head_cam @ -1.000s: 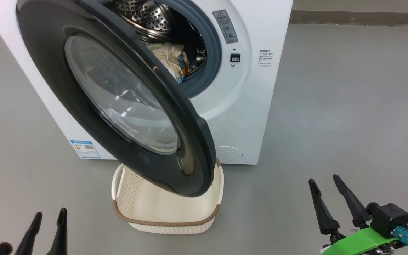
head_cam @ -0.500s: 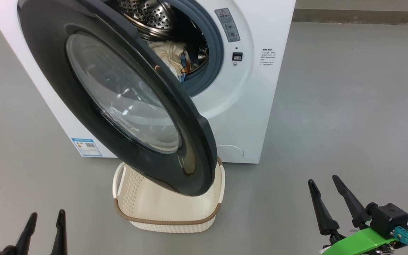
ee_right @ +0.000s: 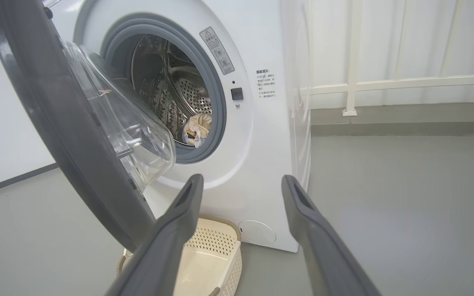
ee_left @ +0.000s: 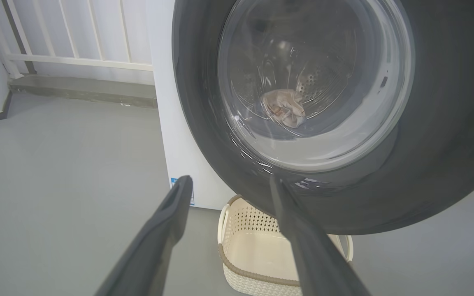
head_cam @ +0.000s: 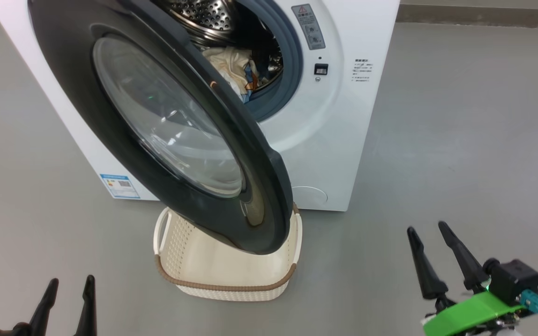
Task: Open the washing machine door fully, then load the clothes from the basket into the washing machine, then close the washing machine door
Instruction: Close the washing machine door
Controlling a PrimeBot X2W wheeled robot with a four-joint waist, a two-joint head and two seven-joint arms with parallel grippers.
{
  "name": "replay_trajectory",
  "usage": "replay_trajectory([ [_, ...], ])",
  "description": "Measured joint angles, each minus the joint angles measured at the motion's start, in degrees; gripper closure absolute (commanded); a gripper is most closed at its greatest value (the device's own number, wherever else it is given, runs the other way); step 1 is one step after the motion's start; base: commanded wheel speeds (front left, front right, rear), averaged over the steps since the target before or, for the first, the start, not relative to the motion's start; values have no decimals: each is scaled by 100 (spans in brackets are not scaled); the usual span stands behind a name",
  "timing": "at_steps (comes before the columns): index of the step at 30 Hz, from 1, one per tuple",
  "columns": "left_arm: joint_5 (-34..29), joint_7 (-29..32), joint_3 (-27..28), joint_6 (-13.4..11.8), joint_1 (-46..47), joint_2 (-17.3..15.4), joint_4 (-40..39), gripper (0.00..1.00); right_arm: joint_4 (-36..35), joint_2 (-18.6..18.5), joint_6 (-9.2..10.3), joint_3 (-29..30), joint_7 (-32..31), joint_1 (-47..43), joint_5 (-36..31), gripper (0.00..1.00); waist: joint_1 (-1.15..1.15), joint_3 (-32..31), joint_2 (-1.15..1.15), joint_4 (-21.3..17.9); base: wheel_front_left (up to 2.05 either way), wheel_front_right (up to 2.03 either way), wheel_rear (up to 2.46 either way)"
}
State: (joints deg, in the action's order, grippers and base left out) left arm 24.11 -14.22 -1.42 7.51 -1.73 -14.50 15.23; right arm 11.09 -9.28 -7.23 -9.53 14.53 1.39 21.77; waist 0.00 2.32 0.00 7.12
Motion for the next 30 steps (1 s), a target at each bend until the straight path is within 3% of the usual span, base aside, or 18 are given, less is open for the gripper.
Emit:
replay_trajectory([
  [1, 0, 0, -3, 0, 1, 11, -2, 0, -7, 1, 0, -8, 0, 56, 0, 100, 0, 7, 0, 17, 0, 0, 0],
  [14, -8, 0, -52, 0, 7, 121, -62, 0, -708, 19, 0, -427, 1, 662, 0, 100, 0, 20, 0, 315, 0, 0, 0],
  [24, -100, 0, -58, 0, 10, 198, -155, 0, -1298, 46, 0, -1475, 1, 942, 0, 100, 0, 34, 0, 583, 0, 0, 0],
  [30, -100, -1, -76, 0, 15, 267, -185, 0, -1196, 37, 0, -2057, 1, 1065, 44, 100, 0, 72, 0, 729, 0, 0, 0],
])
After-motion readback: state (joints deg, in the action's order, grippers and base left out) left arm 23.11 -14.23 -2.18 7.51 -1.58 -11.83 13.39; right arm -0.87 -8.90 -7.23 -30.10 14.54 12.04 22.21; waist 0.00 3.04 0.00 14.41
